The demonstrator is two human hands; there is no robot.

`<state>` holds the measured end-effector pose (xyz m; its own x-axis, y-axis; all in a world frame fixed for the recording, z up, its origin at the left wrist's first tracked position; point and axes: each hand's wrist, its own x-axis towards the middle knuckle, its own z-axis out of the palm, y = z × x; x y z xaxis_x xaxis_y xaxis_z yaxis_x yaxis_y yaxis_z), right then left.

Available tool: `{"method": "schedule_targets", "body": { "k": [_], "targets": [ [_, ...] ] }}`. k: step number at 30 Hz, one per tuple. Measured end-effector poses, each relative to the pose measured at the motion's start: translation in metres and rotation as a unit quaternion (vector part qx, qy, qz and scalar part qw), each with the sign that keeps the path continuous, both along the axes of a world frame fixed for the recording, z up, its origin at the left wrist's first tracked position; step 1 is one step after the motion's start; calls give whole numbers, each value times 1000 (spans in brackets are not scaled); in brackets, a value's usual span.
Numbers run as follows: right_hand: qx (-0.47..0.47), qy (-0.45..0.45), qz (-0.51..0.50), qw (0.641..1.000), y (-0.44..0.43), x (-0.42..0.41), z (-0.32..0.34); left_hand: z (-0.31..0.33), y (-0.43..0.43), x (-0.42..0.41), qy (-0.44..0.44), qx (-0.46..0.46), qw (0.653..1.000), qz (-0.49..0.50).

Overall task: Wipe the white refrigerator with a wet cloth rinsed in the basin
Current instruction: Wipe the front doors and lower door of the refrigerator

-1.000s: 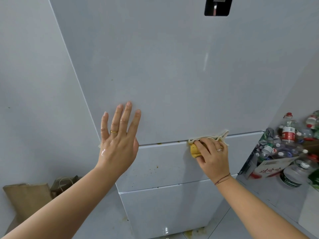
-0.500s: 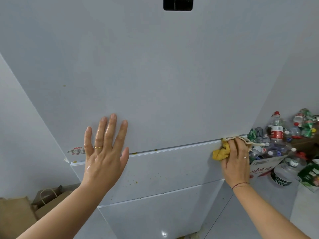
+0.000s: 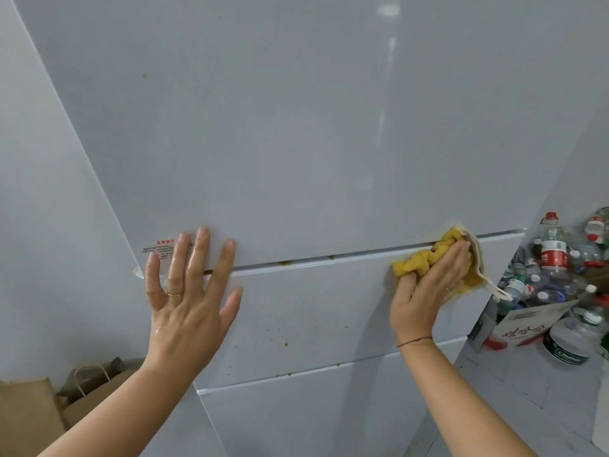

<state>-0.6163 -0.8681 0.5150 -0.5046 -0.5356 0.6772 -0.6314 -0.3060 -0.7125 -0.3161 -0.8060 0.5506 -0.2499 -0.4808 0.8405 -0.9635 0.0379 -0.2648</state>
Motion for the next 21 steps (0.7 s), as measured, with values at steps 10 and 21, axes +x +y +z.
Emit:
{"method": "schedule_targets", "body": {
  "k": [10, 21],
  "targets": [
    [-48, 153, -19, 987, 10, 67, -9, -33, -15, 20, 51, -60, 997, -18],
    [-122, 265, -52, 955, -13, 35, -31, -47, -23, 27, 85, -72, 990, -83]
  ]
}}
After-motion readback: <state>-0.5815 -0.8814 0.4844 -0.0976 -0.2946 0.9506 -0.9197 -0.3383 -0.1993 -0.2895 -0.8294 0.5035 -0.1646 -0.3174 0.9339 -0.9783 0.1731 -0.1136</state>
